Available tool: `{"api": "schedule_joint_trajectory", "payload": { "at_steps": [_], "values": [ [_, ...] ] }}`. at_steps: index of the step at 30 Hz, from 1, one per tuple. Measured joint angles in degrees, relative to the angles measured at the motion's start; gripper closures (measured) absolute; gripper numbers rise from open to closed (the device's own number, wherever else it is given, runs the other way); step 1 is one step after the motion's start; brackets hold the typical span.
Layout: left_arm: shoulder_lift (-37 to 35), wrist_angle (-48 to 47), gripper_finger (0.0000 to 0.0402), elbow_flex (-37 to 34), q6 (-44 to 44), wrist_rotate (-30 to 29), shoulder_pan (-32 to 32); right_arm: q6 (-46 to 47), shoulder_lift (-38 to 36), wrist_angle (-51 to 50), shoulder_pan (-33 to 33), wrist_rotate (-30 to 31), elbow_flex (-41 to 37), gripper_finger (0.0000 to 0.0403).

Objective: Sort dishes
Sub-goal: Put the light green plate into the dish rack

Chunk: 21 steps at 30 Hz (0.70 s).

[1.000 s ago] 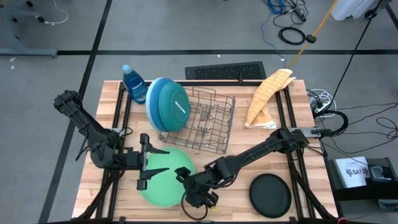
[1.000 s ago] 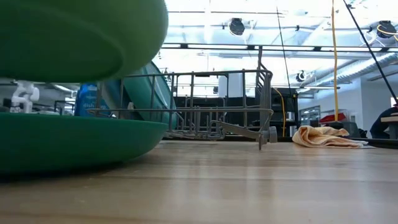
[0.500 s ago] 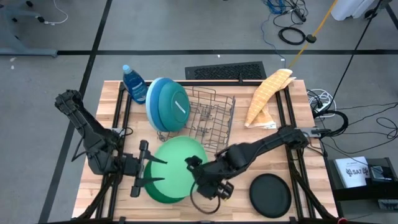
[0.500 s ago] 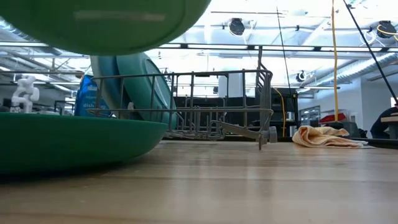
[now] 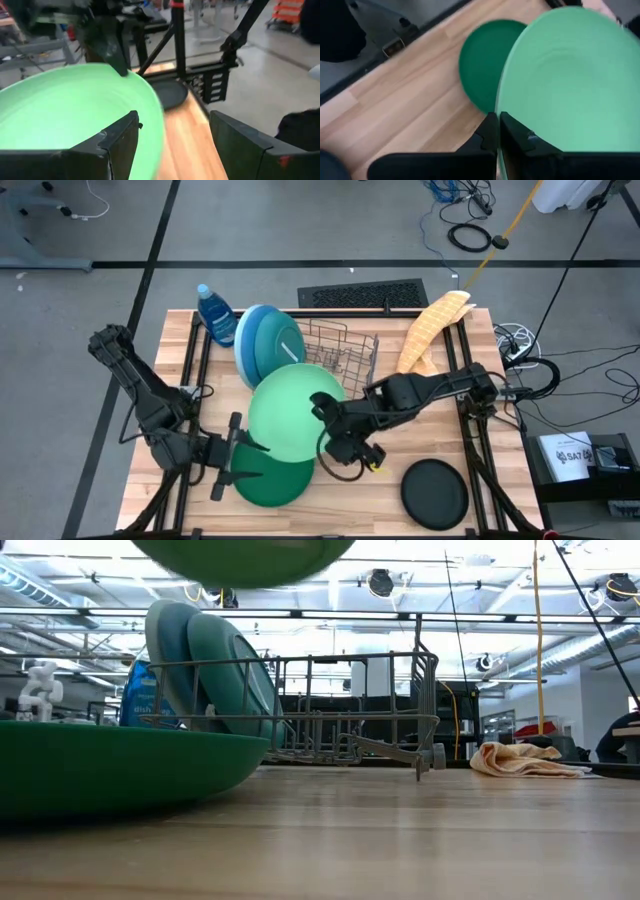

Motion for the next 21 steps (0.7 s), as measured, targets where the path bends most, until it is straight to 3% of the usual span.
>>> {"api": "schedule_joint_trajectory", "payload": {
  "at_steps": [10, 21],
  "values": [
    [3.3, -7.8, 0.016, 0.0, -4.0, -5.8, 3.2, 0.0, 0.0, -1.4, -3.2, -4.1, 0.0, 0.0402],
    [9.2, -13.6, 0.0161, 0.0, -10.1, -3.2, 9.1, -0.2, 0.0, -1.2, -4.0, -4.9, 0.0, 0.0402]
  ]
}}
